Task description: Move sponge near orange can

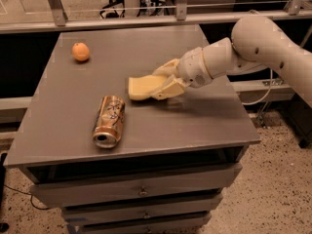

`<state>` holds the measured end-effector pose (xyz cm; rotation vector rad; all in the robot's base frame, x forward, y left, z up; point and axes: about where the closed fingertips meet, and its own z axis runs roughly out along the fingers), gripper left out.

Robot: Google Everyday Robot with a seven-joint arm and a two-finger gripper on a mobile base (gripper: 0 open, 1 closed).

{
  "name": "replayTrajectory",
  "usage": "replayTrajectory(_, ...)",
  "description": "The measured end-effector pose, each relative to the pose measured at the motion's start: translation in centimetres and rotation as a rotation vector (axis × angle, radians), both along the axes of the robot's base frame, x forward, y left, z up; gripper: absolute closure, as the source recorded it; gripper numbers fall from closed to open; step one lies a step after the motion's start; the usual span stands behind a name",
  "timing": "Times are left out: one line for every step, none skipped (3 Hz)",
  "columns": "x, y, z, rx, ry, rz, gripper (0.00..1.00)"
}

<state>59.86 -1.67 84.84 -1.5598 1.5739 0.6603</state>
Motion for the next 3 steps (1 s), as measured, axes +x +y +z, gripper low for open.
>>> replayTrajectory(-0.42, 0.03, -0.09, -0.015, -0.005, 0.010, 0.13)
replayTrajectory(-0.69, -0.11, -0.04, -0.023, -0.007, 0.015, 0.00)
replayTrajectory(-0.78, -0.41, 0.16, -0.026, -0.009, 0.015, 0.00)
